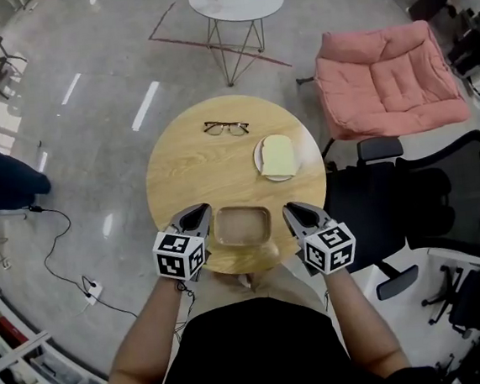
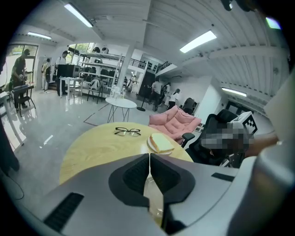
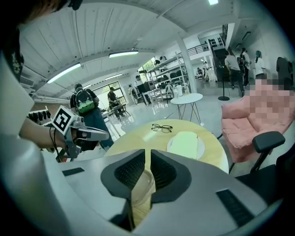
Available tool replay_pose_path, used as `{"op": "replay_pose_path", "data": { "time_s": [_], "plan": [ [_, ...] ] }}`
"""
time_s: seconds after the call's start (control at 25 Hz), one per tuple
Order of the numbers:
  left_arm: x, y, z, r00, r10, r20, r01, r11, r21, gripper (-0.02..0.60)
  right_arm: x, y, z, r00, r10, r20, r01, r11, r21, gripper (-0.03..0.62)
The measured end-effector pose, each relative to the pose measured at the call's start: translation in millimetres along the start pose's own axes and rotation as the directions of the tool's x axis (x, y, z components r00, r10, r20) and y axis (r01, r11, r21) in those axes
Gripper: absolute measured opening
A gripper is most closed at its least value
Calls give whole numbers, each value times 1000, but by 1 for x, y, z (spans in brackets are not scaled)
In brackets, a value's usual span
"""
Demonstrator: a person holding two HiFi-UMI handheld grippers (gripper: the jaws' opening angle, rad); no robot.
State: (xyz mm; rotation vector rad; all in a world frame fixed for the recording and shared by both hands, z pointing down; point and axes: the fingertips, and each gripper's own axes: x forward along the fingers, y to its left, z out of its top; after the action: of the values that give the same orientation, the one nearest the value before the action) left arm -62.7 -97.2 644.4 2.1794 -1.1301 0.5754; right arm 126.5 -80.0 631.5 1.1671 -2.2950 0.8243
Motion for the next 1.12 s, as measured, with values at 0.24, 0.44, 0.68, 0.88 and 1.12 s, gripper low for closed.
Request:
{"op": "replay_pose_path", "data": {
  "time_s": [0.24, 0.44, 0.68, 0.88, 1.12],
  "plan": [
    [14, 11, -36, 995, -13, -97, 5, 997, -78, 20, 13, -5, -24, 999, 2, -53, -1, 1000, 30, 69],
    [25, 11, -65, 985, -40, -169, 17, 991, -134, 65, 28, -8, -51, 993, 16, -120, -8, 998, 69, 86],
    [35, 5, -90, 967, -86, -240, 44, 984, -175, 102, 41, -8, -76, 982, 32, -186, -14, 995, 102, 94],
    [40, 7, -108, 954, -90, -287, 36, 982, -187, 106, 50, -12, -95, 973, 40, -227, -10, 991, 132, 95],
    [45, 9, -118, 942, -116, -315, 48, 975, -215, 107, 60, -9, -108, 962, 47, -269, -8, 989, 145, 101]
  ]
}}
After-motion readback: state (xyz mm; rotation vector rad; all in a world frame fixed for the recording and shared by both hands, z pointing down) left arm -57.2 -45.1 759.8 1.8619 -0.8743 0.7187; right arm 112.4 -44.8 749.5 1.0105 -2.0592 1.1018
